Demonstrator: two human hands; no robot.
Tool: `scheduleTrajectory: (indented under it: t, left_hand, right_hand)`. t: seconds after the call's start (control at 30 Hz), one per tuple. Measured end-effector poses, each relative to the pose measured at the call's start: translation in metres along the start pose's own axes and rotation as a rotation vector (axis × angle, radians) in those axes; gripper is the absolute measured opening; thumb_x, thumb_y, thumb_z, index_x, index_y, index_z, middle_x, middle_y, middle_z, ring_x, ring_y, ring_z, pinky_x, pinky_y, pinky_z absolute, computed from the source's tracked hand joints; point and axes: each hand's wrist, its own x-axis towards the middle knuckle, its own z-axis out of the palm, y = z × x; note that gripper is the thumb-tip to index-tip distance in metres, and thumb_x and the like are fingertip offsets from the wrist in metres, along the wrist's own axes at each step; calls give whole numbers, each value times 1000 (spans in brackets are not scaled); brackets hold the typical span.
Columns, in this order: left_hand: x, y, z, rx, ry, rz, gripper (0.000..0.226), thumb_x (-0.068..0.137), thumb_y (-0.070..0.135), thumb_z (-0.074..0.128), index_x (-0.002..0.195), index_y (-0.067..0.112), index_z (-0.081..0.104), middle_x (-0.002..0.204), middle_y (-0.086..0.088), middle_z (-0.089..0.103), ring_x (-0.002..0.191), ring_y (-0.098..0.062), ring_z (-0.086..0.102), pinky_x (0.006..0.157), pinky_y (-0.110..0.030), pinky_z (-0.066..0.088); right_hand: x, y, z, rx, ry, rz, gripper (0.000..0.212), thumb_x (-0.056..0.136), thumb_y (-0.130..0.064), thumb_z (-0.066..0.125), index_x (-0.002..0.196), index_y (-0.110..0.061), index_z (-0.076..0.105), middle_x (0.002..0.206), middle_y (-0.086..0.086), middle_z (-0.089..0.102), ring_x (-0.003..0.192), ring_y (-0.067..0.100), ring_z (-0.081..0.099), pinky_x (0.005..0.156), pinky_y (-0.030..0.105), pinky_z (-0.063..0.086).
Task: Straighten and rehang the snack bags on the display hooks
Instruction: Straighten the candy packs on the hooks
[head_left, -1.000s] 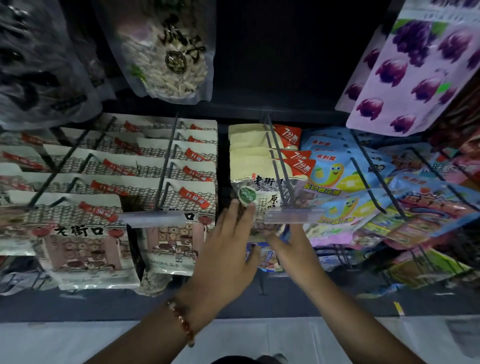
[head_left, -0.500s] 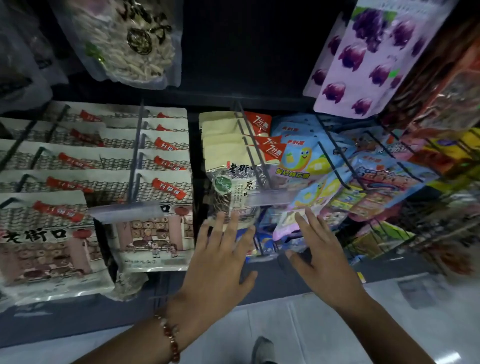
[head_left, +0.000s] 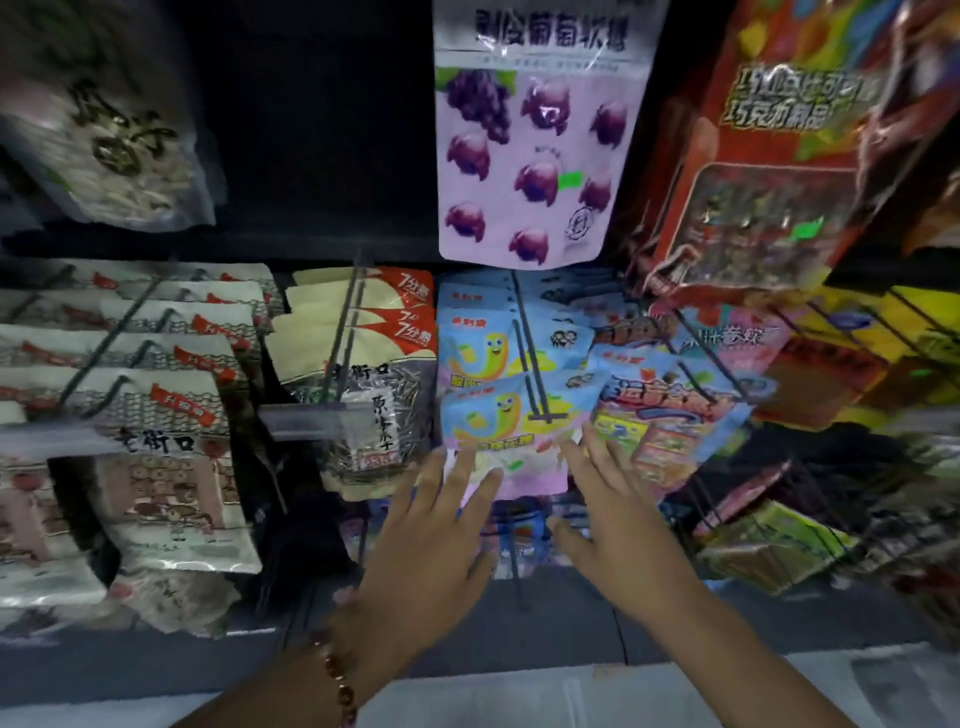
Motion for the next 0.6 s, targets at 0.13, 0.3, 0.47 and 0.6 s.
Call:
scheduleTrajectory:
  t: [0.13, 0.3, 0.47, 0.6]
  left_hand:
    - [22, 21, 3, 13, 51, -67, 67, 82, 42, 48, 145, 21, 42, 153, -14, 37, 137, -41, 39, 110, -55, 33]
    - [60, 19, 18, -40, -21, -197, 84, 87, 47, 55, 153, 27, 6, 163, -12, -2, 146, -44, 15, 113, -58, 25]
    - [96, 4, 41, -89, 9, -248, 101, 89, 47, 56, 148, 31, -24, 162, -10, -12, 148, -42, 7, 115, -56, 23]
    - [114, -8, 52, -298, 159, -297, 89, 84, 35, 63, 152, 30, 6, 157, -10, 20, 138, -36, 32, 109, -48, 37]
  right_hand:
    - [22, 14, -11, 65, -10, -53, 74, 97, -40, 53, 154, -40, 4, 157, -15, -23, 150, 18, -12, 120, 40, 12]
    - [56, 11, 2, 195, 21, -154, 76, 95, -37, 58, 155, -28, 13, 160, -11, -10, 150, 18, 7, 116, 40, 30]
    - [87, 7, 20, 346, 117, -84, 67, 91, -26, 63, 150, -22, 31, 160, -5, 17, 149, 14, 13, 114, 29, 27]
    - [108, 11, 24, 763, 262, 309, 74, 74, -39, 64, 138, -12, 40, 134, 1, 41, 119, 18, 47, 87, 26, 43]
